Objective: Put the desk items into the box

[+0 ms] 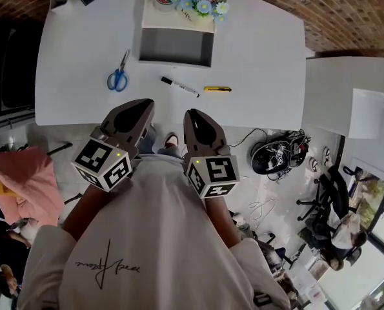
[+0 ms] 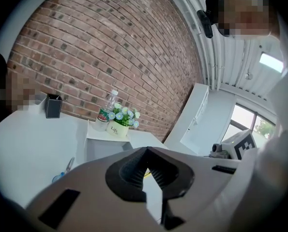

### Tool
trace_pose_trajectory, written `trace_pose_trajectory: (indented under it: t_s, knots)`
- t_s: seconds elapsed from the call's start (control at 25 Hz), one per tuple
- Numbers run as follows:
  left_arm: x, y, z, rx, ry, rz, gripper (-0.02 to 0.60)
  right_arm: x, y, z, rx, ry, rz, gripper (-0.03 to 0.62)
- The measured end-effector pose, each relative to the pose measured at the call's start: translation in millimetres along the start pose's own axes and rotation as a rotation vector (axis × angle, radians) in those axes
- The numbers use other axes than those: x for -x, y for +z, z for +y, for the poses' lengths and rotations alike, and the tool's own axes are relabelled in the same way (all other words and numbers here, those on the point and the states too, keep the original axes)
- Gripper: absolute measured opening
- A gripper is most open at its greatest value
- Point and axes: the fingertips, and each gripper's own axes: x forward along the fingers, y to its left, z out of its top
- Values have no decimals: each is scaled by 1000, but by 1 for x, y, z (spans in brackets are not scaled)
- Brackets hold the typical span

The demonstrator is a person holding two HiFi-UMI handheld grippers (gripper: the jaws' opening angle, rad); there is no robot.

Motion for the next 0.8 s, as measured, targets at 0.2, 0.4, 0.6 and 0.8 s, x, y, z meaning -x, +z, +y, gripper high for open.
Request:
trace_pose_trajectory:
  t_s: [0.2,0.4,0.6,0.8]
  knots:
    - [-7,8,14,-13,-43,19,5,-15,3,-4,10,-35,22,28]
    - [-7,9,30,-10,-70,42,5,-31,2,-2,40,-45,51,28]
    - [-9,5,45,-8,-70,54,4,-45,-5,-9,71,-43,87,29]
    - [-7,-1,53,19,-63,57,5,-55,-11,-15,122,-21,125,46]
